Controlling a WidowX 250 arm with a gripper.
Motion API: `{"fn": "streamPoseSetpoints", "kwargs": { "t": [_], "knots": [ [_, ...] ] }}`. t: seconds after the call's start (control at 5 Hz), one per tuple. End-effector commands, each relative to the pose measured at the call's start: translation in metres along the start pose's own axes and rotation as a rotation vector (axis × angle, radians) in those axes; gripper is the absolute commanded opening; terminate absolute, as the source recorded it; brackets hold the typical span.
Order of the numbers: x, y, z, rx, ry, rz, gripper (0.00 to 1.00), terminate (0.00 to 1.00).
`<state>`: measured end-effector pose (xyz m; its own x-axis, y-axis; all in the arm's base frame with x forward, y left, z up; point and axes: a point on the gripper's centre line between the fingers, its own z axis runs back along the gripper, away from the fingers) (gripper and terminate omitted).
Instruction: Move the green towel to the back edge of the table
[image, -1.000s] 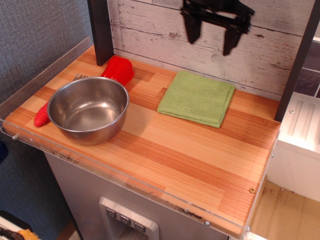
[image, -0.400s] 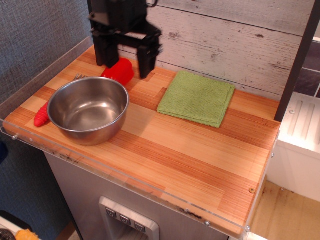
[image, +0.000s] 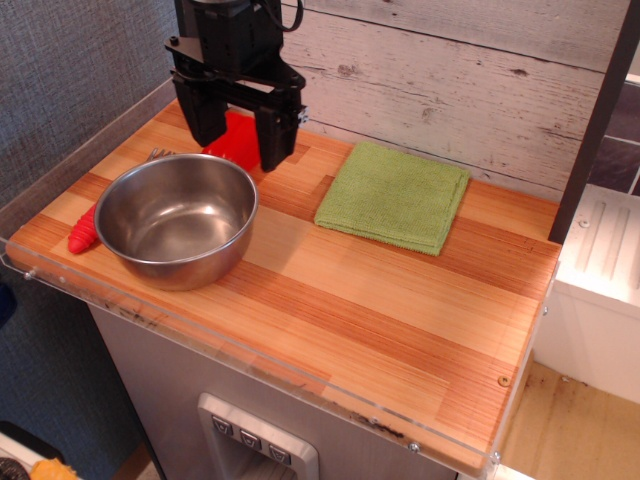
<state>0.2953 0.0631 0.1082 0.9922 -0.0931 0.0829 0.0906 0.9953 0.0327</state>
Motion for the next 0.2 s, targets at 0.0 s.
{"fn": "streamPoseSetpoints", "kwargs": {
  "t": [0.0],
  "knots": [
    [0.0013,0.003,0.0196,0.019,-0.056,-0.014,1.0,1.0]
  ]
}}
